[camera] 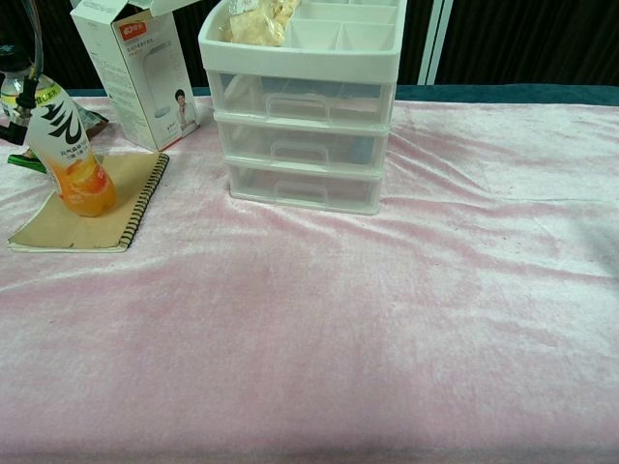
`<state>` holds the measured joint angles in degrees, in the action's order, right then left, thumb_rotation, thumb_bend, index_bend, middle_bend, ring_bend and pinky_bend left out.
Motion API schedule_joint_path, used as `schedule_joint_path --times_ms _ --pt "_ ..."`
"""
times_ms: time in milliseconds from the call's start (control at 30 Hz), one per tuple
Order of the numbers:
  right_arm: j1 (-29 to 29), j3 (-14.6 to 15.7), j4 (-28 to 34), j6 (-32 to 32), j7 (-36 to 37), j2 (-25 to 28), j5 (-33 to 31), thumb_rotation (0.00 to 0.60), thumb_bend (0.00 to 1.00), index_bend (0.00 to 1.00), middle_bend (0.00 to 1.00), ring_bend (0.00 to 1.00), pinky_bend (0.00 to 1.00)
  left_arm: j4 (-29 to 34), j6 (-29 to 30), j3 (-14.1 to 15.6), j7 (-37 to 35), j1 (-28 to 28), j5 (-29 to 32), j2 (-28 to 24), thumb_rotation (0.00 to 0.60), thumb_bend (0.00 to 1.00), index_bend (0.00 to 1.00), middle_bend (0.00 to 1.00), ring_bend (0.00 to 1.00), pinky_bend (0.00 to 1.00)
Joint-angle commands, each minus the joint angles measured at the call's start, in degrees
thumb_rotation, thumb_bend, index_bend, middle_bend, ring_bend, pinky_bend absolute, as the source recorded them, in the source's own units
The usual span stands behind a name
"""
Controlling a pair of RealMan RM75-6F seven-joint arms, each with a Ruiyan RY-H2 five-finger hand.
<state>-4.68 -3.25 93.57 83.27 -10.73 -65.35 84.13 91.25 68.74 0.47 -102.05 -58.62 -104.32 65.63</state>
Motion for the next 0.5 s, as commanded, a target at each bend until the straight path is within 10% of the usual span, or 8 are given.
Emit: schedule_joint_path --times_ms 33,500 --pt "0.0 0.0 0.0 0.02 0.03 0.02 0.05 0.6 0.19 0.14 0.16 0.25 0.2 0.02 -0.08 0.3 0.3 -0.03 0.22 0.11 0.6 0.31 0.1 0.24 0.14 0.25" --pt "0.06 0.08 0.09 0.13 0.04 0.23 0.23 0.6 0.19 0.14 0.16 0.25 0.2 1.2 -1.89 1.14 7.95 0.01 1.76 1.13 0.6 0.31 0.09 0.24 0.14 0.25"
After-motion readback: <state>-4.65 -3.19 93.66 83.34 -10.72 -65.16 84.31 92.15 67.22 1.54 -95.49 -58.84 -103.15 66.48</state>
